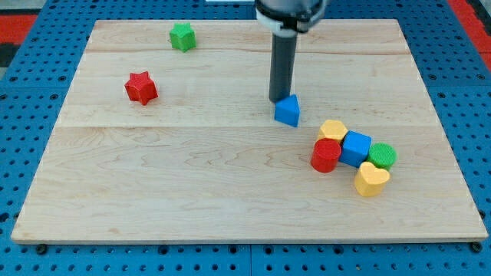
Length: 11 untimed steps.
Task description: Push the green star close to the top right side of the red star
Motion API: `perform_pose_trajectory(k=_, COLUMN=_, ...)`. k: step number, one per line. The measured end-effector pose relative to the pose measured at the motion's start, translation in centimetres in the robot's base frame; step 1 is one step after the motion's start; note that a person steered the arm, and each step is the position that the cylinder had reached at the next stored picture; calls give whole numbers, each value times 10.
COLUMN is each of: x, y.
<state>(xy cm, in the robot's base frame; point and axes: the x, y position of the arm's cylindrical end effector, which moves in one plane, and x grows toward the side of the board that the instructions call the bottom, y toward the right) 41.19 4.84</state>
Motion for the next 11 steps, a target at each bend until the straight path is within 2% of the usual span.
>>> perform_pose_trajectory(k=1, x=41, y=27)
perform_pose_trajectory(k=2, x=63, y=27)
perform_pose_trajectory(k=3, x=17, y=14)
perform_pose_trajectory(k=5, x=-113, y=35)
perform_pose_trajectory(k=6, x=-184, y=0)
perform_pose_trajectory(k=7, x=-219, y=-83)
perform_pose_trajectory(k=8, x=-213, y=-150)
perform_pose_trajectory(k=10, x=-139, y=-190)
perform_pose_trajectory(k=11, x=-144, y=-228)
